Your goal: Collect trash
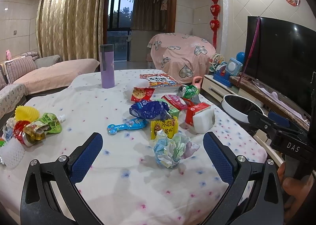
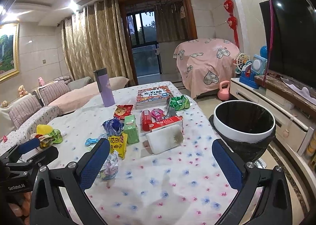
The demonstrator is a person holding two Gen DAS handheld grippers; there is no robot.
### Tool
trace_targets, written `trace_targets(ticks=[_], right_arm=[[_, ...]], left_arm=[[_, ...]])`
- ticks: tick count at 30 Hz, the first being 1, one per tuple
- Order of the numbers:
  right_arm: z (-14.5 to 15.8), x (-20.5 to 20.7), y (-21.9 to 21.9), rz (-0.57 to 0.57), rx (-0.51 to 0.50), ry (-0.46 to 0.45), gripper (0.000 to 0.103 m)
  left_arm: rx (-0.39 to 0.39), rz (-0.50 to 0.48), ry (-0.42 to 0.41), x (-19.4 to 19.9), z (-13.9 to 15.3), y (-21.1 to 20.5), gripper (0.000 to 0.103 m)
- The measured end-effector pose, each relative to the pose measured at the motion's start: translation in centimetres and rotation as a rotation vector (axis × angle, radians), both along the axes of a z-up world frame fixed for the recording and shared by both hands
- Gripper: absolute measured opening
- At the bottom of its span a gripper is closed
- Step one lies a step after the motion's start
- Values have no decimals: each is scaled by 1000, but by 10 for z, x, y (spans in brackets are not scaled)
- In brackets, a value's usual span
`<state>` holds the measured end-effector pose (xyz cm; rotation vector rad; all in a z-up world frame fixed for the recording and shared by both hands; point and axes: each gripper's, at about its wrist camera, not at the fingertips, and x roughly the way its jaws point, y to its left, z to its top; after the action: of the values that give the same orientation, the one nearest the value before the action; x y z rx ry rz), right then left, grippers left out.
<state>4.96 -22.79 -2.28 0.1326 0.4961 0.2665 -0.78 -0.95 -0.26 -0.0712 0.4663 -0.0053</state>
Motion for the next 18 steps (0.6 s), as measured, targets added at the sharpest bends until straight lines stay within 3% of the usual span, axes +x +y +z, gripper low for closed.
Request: trace_targets(ticks=[18], right_arm=[[0, -1, 2, 5, 1, -2, 103]], left_arm=[[2, 0, -1, -1, 0, -1, 103]])
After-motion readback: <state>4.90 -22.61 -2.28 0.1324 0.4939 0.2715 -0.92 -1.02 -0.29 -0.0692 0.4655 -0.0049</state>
